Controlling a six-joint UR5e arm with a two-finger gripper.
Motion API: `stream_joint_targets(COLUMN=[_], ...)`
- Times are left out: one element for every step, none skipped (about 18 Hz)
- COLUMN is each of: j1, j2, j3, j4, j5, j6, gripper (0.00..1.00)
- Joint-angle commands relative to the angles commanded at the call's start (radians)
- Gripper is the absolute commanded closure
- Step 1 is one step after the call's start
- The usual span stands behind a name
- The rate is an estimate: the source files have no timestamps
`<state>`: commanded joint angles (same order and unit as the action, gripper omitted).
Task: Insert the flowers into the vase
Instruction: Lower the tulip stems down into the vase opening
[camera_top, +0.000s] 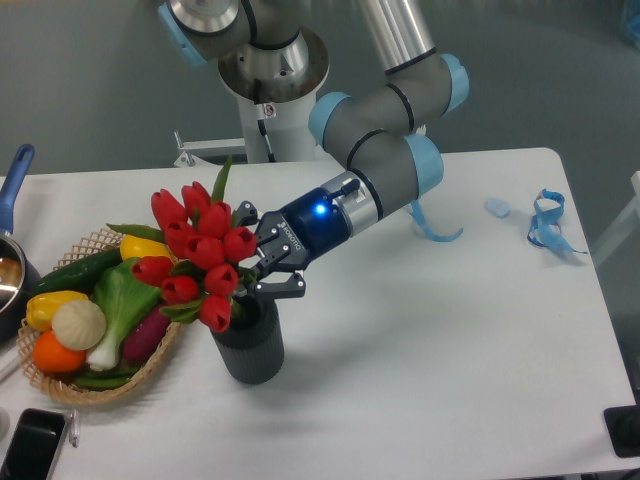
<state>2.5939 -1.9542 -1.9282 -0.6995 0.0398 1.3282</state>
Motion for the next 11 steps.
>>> stream_joint_targets(j1=[0.000, 0.000, 0.000, 0.000, 0.000, 0.000, 0.000, 0.000, 0.000, 0.002, 0.011], j2=[-0.015, -0.023, -0.029, -0.032, -0.031, -0.032, -0.032, -0.035, -0.038, -0.038, -0.038], j3=[-0.002, -0.005, -0.008, -0.015, -0.023, -0.028, -0.031, -0.034, -0.034, -0.035, -0.040], j4=[0.000, 0.000, -0.002, 0.000, 0.000, 0.000, 0.000, 0.000, 0.000, 0.000, 0.000], j5=[0.009, 0.023, 0.034, 0.035, 0.035, 0.037, 0.037, 0.038, 0.038, 0.038, 0.038], j6=[0.023, 0.040, 0.054, 0.065, 0.078, 0.089, 0.095, 0.098, 0.100, 0.100, 0.101], gripper=[0.67, 0.67, 0.67, 0.67, 0.66, 0.66, 0.66, 0.66, 0.65, 0.65, 0.65])
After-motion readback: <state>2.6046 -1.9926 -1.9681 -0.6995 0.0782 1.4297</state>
